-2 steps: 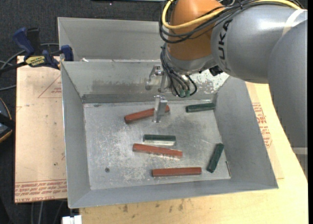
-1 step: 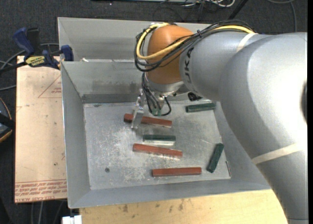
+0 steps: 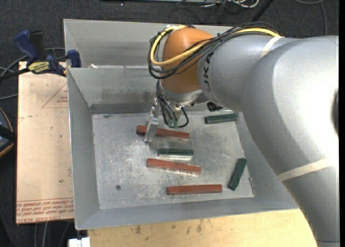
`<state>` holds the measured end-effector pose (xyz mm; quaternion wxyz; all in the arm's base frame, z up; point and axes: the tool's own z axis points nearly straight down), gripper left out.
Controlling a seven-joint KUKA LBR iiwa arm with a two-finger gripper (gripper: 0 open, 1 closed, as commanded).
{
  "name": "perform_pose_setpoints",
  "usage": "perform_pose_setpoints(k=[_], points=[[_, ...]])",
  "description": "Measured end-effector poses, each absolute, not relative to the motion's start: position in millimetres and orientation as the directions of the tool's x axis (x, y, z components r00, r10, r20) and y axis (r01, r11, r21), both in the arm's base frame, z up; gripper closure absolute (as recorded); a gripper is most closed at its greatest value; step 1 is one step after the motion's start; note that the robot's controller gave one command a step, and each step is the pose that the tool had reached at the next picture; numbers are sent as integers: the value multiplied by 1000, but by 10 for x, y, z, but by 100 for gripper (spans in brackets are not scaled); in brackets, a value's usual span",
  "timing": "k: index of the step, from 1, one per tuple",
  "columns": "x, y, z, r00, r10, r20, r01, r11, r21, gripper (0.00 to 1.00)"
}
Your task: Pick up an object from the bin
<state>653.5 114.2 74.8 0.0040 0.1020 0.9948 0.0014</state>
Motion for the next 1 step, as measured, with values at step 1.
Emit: perform_pose_setpoints(k=[1], points=[[6261, 1162, 2246, -972, 237, -5, 237, 972, 3, 100]])
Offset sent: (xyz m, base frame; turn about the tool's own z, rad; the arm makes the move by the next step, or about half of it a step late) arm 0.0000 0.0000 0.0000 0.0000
